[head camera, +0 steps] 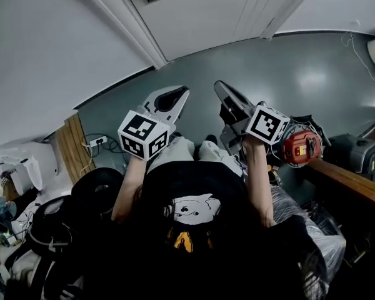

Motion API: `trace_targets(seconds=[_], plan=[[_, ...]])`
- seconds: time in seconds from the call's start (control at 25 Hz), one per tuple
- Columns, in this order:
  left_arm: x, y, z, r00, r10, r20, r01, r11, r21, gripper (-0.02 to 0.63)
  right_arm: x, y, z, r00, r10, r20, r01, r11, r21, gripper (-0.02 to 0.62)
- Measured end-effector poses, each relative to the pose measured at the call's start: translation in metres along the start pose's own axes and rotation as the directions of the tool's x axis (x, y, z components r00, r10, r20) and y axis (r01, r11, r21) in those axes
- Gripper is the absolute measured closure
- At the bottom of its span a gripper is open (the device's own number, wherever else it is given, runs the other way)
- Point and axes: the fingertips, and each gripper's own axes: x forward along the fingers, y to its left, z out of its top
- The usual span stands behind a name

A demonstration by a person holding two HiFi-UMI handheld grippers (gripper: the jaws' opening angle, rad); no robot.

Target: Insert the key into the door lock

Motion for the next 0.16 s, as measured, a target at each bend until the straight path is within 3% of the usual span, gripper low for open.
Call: trace_targets(seconds=[0.16], plan=[[0.010,0.001,-0.002,1.000,0.004,-0.018,-0.004,1.000,0.004,0.583,-0.006,-0.019,0.004,0.999,-0.018,-0.034,0.018,1.000,-0.024,0.582]])
